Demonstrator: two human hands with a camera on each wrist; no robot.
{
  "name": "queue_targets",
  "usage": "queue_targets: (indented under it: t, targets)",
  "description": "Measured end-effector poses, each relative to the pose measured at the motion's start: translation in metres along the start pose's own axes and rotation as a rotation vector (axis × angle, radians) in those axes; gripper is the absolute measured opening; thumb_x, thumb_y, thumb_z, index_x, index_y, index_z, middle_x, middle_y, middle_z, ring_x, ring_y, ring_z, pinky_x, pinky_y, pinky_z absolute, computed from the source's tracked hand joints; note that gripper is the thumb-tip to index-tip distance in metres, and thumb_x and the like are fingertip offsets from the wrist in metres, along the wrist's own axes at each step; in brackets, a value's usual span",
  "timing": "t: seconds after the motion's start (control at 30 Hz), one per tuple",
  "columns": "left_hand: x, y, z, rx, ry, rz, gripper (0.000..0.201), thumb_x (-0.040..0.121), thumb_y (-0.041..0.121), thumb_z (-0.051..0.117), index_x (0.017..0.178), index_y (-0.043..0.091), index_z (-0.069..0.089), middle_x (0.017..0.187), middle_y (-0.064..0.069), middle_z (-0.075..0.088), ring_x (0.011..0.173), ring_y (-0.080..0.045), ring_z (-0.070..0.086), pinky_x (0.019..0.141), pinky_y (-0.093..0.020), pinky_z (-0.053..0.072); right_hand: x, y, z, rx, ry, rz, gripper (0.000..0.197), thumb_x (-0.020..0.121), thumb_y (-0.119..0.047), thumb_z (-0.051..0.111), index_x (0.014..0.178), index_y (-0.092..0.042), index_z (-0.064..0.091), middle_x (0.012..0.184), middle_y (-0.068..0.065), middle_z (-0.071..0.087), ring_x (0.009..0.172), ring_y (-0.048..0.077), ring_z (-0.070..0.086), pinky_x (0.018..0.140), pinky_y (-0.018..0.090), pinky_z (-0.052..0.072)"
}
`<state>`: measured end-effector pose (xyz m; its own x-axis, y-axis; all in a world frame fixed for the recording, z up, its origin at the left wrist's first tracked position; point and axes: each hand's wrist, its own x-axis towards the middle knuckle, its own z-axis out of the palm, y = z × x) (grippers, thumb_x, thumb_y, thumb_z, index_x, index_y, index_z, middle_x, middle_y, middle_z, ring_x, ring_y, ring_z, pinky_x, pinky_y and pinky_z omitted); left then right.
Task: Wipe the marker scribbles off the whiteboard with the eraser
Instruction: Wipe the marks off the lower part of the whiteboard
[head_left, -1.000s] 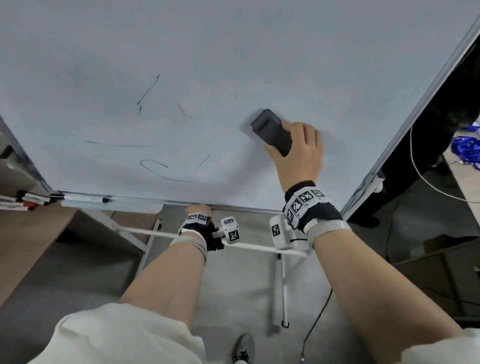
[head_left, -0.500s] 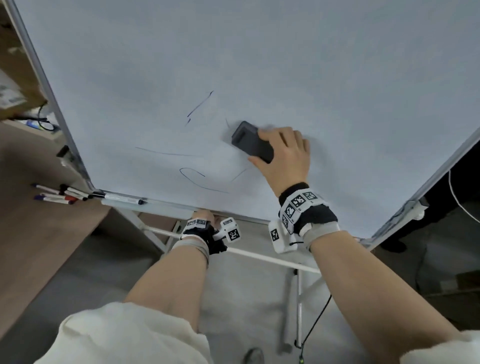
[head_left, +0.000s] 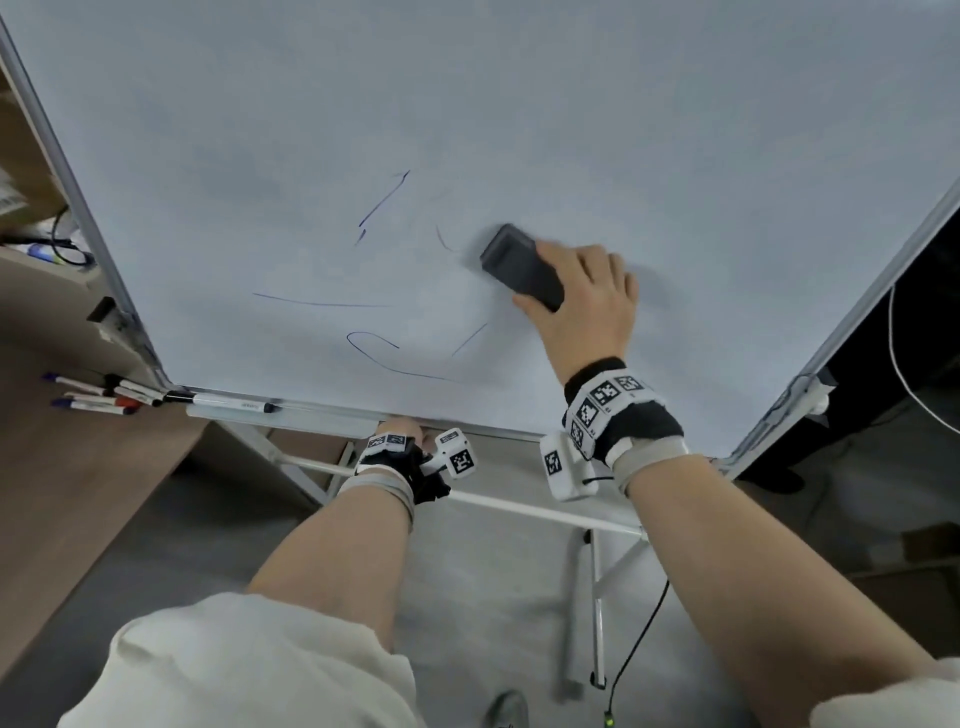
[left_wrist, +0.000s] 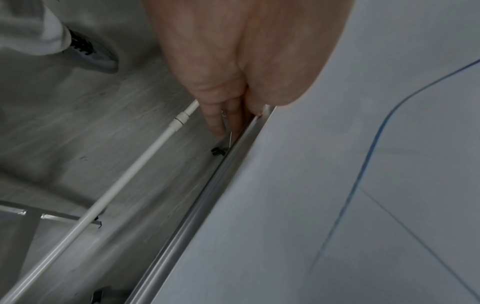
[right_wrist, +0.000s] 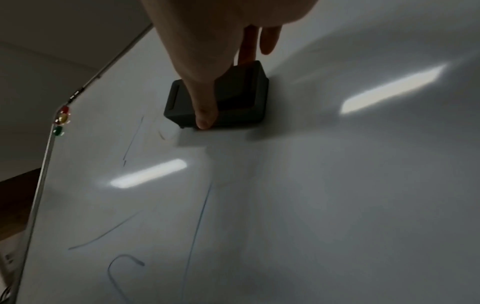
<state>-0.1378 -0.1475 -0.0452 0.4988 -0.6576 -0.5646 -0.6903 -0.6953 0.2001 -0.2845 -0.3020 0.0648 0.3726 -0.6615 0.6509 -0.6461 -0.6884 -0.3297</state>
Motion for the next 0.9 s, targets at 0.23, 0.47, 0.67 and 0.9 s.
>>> queue_targets:
  t: [0.23, 0.47, 0.67, 0.9]
  targets:
    - [0.003, 0.001, 0.004, -0.135, -0.031, -0.034, 0.035, 0.064, 0.03, 0.086, 0.065, 0.014, 0.055, 0.075, -0.004, 0.066, 0.073, -0.022, 0.061, 0.07, -0.024, 0.052, 0.024, -0.003, -0.015, 0.066, 0.253, 0.084, 0.051, 0.072, -0.041, 0.078, 0.118, -0.022, 0.069, 0.11, 0.004, 0.063, 0.1, 0.03, 0.056, 0.087, 0.04, 0.043]
    - [0.026, -0.014, 0.026, -0.356, 0.066, -0.061, 0.043, 0.102, 0.03, 0.046, 0.135, 0.002, 0.05, 0.138, -0.017, 0.055, 0.129, -0.034, 0.048, 0.102, -0.032, 0.041, -0.032, -0.019, 0.021, 0.062, -0.137, -0.2, 0.054, 0.068, -0.041, 0.086, 0.117, -0.025, 0.07, 0.108, 0.0, 0.064, 0.097, 0.027, 0.053, 0.083, 0.037, 0.034]
    - [0.023, -0.012, 0.035, -0.725, 0.049, -0.215, 0.046, 0.101, 0.015, 0.046, 0.142, -0.003, 0.038, 0.143, -0.022, 0.048, 0.133, -0.034, 0.047, 0.084, -0.019, 0.052, -0.085, -0.025, 0.056, 0.031, -0.404, -0.293, 0.058, 0.061, -0.045, 0.091, 0.113, -0.028, 0.072, 0.101, -0.003, 0.065, 0.099, 0.026, 0.057, 0.088, 0.035, 0.028]
    - [0.011, -0.02, 0.041, -0.954, 0.121, -0.268, 0.051, 0.101, 0.035, 0.046, 0.142, 0.007, 0.038, 0.14, -0.012, 0.053, 0.133, -0.029, 0.047, 0.106, -0.031, 0.038, -0.053, -0.036, 0.028, -0.027, -0.072, -0.267, 0.052, 0.071, -0.045, 0.081, 0.118, -0.029, 0.067, 0.108, -0.003, 0.064, 0.095, 0.024, 0.048, 0.079, 0.038, 0.029]
